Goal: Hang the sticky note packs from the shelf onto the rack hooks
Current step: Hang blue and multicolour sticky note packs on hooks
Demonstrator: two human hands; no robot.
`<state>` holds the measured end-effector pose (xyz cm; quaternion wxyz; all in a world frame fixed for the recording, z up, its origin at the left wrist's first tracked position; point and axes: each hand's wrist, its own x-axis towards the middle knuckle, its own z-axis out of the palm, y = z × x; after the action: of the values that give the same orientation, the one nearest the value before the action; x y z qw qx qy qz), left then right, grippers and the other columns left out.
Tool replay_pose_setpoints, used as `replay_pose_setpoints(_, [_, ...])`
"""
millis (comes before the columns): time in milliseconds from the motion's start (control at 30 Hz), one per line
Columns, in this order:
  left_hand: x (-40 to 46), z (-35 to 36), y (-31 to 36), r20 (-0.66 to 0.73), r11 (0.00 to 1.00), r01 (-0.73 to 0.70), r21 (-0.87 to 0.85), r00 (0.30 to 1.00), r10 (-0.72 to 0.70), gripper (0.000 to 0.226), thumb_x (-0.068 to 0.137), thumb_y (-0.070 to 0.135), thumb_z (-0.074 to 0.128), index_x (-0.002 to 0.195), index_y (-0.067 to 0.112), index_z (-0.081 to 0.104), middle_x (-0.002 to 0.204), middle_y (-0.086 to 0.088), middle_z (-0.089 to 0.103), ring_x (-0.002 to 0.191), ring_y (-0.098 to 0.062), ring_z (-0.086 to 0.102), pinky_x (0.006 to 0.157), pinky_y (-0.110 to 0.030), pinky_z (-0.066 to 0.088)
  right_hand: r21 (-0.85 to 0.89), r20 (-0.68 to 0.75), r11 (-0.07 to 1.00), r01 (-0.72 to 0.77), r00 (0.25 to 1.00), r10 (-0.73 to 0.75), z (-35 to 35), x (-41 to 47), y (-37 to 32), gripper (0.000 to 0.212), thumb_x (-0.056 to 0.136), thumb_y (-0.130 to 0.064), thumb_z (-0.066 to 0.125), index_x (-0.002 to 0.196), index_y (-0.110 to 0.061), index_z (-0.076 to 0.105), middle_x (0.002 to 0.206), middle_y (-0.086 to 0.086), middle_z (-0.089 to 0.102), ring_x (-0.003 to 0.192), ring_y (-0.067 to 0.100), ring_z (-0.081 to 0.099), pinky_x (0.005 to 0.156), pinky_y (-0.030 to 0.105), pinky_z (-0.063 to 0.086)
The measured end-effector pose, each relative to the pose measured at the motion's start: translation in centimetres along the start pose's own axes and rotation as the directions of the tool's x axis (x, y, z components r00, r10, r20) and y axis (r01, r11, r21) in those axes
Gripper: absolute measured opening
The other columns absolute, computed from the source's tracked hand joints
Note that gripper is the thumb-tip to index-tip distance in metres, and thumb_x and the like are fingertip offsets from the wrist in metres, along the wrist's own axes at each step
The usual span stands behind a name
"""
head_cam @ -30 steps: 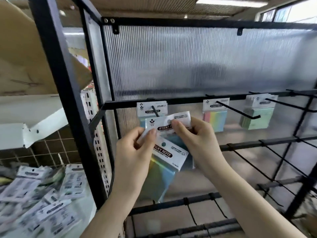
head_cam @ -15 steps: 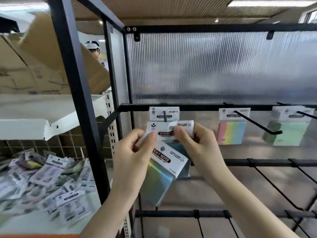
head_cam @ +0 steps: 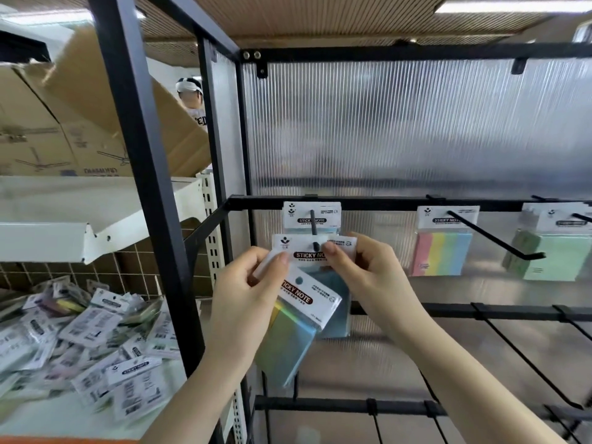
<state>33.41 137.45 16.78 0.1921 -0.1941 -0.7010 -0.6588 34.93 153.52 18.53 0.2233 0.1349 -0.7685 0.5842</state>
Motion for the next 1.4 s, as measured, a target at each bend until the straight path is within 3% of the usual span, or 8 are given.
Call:
replay_pose_setpoints(100, [0.9,0.5,-1.3,-0.045,0.997,0.049,0.063,0.998,-0.046,0.006,0.087,0.033,0.062,0.089,0.03,0.057,0.072,0.004,0.068,0.063,-0.006,0.067,0.049,-0.021,0.049,-0.037,-0.099,0.999,0.001,0.995,-0.005,0.2,1.0,1.2,0.015,0.088,-0.028,0.065,0.098,-0.022,0.056,0.085,-0.01,0.067,0.074,-0.005,0.061,0.062,0.011,0.047])
replay_pose_setpoints(300, [2.7,2.0,-3.9,-0.131,0.987,0.133,0.09,0.984,-0.12,0.015,0.091,0.026,0.062,0.094,0.028,0.047,0.079,-0.004,0.061,0.056,-0.004,0.054,0.044,-0.01,0.037,-0.094,-0.205,0.994,-0.052,0.978,0.032,0.4,3.2,4.4,0.038,0.086,-0.013,0.069,0.113,-0.02,0.043,0.117,0.003,0.055,0.104,0.011,0.054,0.091,0.031,0.049])
replay_pose_setpoints(633, [3.9,4.4,-5.6,-0.161,0.968,0.102,0.229,0.985,-0.065,0.007,0.091,0.022,0.061,0.088,0.024,0.055,0.083,0.004,0.064,0.07,-0.006,0.06,0.052,-0.017,0.043,-0.121,-0.233,0.955,-0.272,0.942,0.239,0.2,4.2,8.6,0.029,0.09,-0.027,0.064,0.111,-0.015,0.048,0.101,-0.001,0.059,0.086,0.008,0.059,0.061,0.014,0.046])
replay_pose_setpoints(767, [2.4,5.7,-5.1,-0.143,0.984,0.034,0.176,0.99,-0.008,0.013,0.093,0.02,0.058,0.084,0.027,0.051,0.071,0.001,0.06,0.054,-0.006,0.053,0.047,-0.02,0.04,-0.09,-0.252,0.957,-0.275,0.936,0.245,-1.2,2.4,8.3,0.007,0.096,-0.029,0.055,0.094,-0.025,0.05,0.092,-0.006,0.061,0.083,0.009,0.06,0.064,0.018,0.045])
replay_pose_setpoints(867, [1.3,7.6,-4.3,-0.111,0.99,0.012,0.141,0.994,0.004,0.005,0.095,0.023,0.056,0.097,0.022,0.052,0.069,0.003,0.059,0.057,-0.012,0.058,0.051,-0.033,0.048,-0.005,-0.237,0.952,-0.305,0.926,0.295,-2.9,0.0,7.6,0.016,0.098,-0.031,0.049,0.096,-0.018,0.057,0.089,0.0,0.066,0.082,0.018,0.063,0.072,0.028,0.053])
replay_pose_setpoints(967, [0.2,10.1,-3.1,-0.112,0.99,-0.069,0.122,0.99,0.083,0.009,0.093,0.02,0.058,0.102,0.019,0.056,0.073,0.008,0.06,0.065,-0.004,0.058,0.054,-0.02,0.047,0.145,-0.114,0.933,-0.33,0.931,0.347,-4.8,-3.1,6.5,0.026,0.098,-0.034,0.046,0.104,-0.013,0.061,0.094,0.004,0.07,0.083,0.016,0.069,0.071,0.028,0.058])
replay_pose_setpoints(1200, [-2.7,15.5,1.5,-0.004,0.975,-0.208,-0.082,0.978,0.209,0.008,0.091,0.025,0.06,0.094,0.018,0.06,0.081,0.012,0.064,0.075,0.0,0.062,0.061,-0.011,0.046,0.202,-0.306,0.976,-0.083,0.941,0.144,-9.8,-8.3,2.7,0.031,0.083,-0.037,0.057,0.085,-0.006,0.059,0.07,-0.003,0.066,0.065,0.008,0.064,0.049,0.018,0.047])
replay_pose_setpoints(1400, [-3.8,18.4,5.3,0.126,0.932,-0.237,-0.275,0.952,0.279,0.012,0.088,0.025,0.062,0.09,0.018,0.053,0.078,0.008,0.061,0.072,0.002,0.063,0.058,-0.007,0.045,0.037,-0.47,0.995,0.094,0.88,-0.066,-13.7,-9.3,0.1,0.023,0.084,-0.034,0.056,0.085,-0.012,0.06,0.073,-0.006,0.065,0.069,0.006,0.061,0.058,0.018,0.049])
